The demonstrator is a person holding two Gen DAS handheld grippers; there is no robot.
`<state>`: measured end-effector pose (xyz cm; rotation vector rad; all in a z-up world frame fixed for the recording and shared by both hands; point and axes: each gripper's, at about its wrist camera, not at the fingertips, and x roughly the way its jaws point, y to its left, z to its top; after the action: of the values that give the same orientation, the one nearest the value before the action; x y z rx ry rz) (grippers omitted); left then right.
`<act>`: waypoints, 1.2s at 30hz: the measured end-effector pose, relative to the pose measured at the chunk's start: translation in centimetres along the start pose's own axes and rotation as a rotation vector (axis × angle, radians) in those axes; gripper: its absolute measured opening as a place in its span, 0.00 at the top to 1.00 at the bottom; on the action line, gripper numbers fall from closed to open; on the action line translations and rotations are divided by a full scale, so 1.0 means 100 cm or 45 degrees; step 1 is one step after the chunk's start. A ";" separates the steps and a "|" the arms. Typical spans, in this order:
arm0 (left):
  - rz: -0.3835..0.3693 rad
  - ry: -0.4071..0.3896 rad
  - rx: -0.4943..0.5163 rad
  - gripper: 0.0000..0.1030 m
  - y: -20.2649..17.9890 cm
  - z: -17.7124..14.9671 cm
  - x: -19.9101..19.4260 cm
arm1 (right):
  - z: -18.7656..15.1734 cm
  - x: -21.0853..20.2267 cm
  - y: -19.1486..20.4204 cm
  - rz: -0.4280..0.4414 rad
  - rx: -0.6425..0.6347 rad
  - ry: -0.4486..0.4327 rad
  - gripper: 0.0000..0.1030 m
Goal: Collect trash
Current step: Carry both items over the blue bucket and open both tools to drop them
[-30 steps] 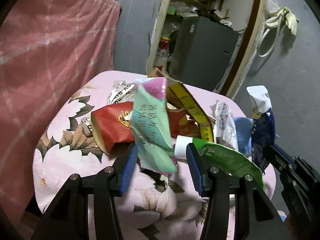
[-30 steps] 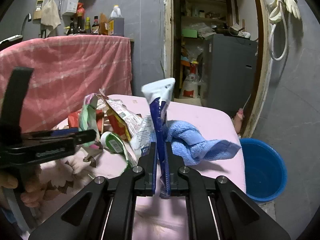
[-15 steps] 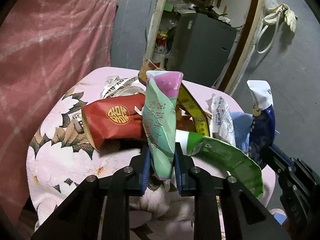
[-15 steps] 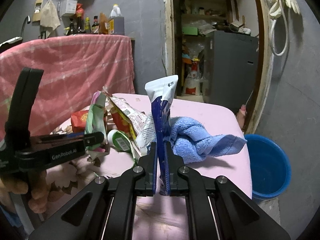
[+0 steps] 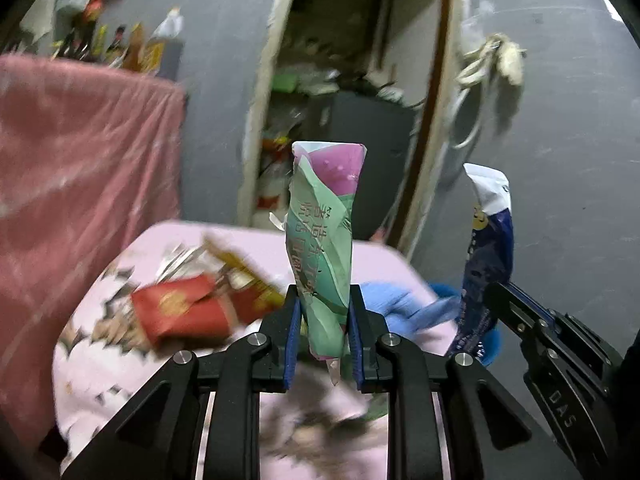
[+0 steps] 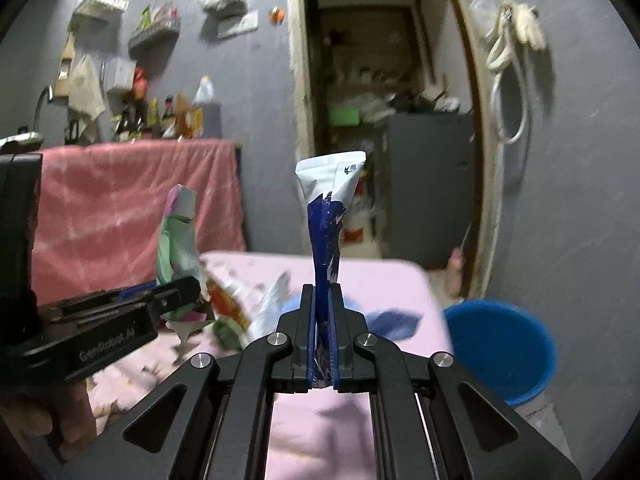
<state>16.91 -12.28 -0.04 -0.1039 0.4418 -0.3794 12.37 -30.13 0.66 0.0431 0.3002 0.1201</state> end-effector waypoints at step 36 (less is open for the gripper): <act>-0.124 -0.038 0.004 0.81 -0.232 -0.014 0.188 | -0.036 0.042 -0.248 -0.341 0.148 -0.042 0.96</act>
<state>24.19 -40.93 -4.65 -0.1285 0.4080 -0.4738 18.02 -54.14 -5.45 0.1195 0.2776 -0.1638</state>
